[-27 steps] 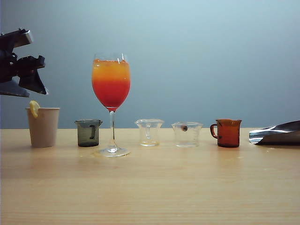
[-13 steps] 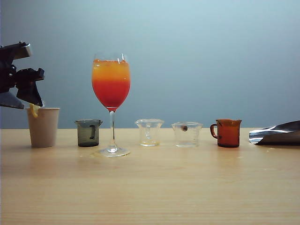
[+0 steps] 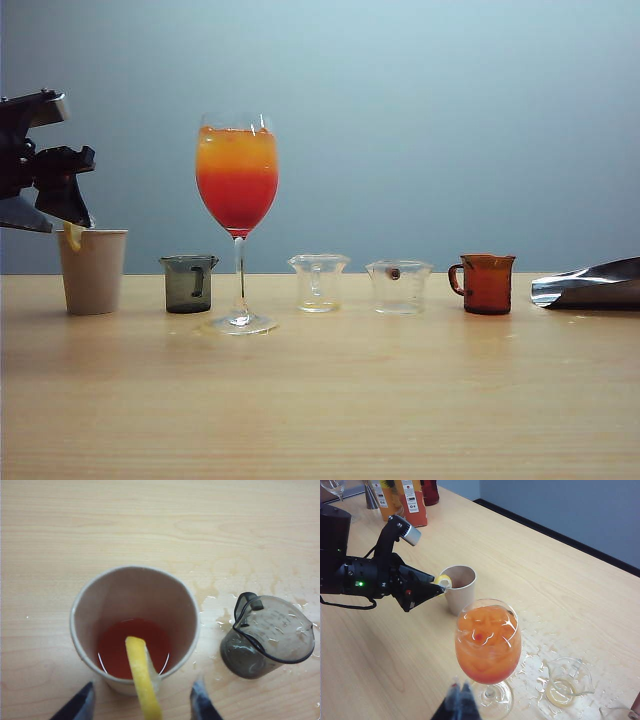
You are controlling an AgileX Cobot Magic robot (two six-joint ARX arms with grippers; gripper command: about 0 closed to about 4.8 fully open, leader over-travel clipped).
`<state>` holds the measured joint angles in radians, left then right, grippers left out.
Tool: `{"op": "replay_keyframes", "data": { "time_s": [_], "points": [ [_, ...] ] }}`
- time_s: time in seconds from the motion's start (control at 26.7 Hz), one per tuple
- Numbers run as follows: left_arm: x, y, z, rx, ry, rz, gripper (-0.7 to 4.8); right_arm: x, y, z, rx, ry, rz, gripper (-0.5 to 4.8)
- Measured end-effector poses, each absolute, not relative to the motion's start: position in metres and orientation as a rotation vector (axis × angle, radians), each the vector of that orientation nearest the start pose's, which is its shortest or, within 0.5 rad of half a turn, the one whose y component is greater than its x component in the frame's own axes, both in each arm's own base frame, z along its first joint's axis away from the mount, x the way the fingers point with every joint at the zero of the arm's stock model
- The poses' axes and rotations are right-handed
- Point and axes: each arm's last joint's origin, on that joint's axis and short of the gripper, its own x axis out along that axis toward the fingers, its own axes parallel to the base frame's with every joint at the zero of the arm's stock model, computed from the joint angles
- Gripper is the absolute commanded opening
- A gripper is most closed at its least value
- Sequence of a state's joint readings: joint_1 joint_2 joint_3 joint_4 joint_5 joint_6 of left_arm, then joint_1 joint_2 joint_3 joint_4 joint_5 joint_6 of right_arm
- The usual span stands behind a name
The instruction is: Pick up the lemon slice from the paper cup on the left and carefully insert it into the rim of the goblet.
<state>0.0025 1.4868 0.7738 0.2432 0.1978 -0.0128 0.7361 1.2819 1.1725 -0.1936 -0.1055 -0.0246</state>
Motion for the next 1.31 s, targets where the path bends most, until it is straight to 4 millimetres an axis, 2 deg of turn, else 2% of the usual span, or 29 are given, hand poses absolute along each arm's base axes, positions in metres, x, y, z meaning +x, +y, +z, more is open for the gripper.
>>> {"op": "replay_keyframes", "data": {
  "time_s": [0.04,0.19,0.3,0.56,0.86,1.16,1.31],
  "points": [
    [0.308,-0.005,0.208,-0.059,0.468,-0.189,2.09,0.211,0.195,0.361,-0.12,0.287,0.838,-0.04],
    [0.309,-0.005,0.209,-0.058,0.455,-0.189,0.5,0.211,0.195,0.361,-0.122,0.287,0.839,-0.04],
    [0.309,-0.005,0.211,-0.056,0.441,-0.189,-0.06,0.211,0.195,0.36,-0.124,0.292,0.839,-0.04],
    [0.31,-0.005,0.211,-0.057,0.435,-0.193,-0.06,0.211,0.195,0.36,-0.125,0.293,0.839,-0.04],
    [0.313,-0.007,0.225,-0.066,0.344,-0.262,-0.06,0.211,0.195,0.36,-0.125,0.292,0.839,-0.04],
    [0.312,-0.008,0.255,-0.084,0.291,-0.304,-0.06,0.211,0.195,0.36,-0.125,0.292,0.839,-0.04],
    [0.308,-0.011,0.284,-0.13,0.285,-0.417,-0.06,0.211,0.195,0.36,-0.125,0.292,0.839,-0.04]
  ]
}}
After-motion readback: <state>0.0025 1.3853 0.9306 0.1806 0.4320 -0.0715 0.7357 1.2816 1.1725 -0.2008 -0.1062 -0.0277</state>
